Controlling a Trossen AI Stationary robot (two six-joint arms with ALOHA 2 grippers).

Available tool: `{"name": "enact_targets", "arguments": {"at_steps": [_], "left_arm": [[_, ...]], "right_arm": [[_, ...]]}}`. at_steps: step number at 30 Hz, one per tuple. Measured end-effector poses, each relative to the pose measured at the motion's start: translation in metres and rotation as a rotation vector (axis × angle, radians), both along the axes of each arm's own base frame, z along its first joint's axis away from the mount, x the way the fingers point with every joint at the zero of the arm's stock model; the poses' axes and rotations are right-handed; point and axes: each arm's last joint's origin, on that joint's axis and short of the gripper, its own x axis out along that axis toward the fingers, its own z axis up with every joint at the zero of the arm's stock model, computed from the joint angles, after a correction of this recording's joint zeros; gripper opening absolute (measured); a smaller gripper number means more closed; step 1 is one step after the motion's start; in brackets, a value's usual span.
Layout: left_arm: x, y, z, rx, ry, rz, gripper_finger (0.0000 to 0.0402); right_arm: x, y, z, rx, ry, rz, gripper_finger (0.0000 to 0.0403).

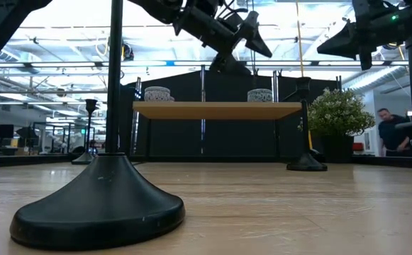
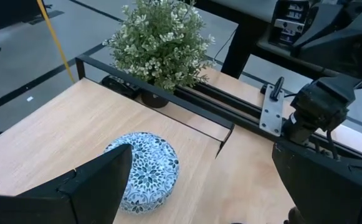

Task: Pick & Place candle stick holders
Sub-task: Put the blue patterned scented candle on the shelf

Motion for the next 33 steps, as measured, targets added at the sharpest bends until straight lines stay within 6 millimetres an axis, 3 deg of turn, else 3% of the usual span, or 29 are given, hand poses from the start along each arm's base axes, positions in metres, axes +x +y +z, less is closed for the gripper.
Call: {"name": "enact_targets", "arguments": {"at_steps": [5,16,23,33], "left_arm": [[0.000,0.003,-0.001,0.028,0.006,-0.007,0.0395],[0.013,0.014,-0.030,0.066,0.039,0.006,0.0395],[0.009,0.025,-0.026,0.102,0.027,0.036,0.0395],[0.008,0.026,-0.027,0.166,0.061,0.047,0.0395]], "right_arm": [[0.000,0.000,0.000,0.003,-0.001,0.002,0.0018],[0.000,0.000,0.000,0.022,-0.014,0.004,0.0018],[0.000,0.000,0.000,0.027,-0.017,0.002,0.0018],[0.000,0.000,0.000,0.031,-0.020,0.001,0.0018]]}}
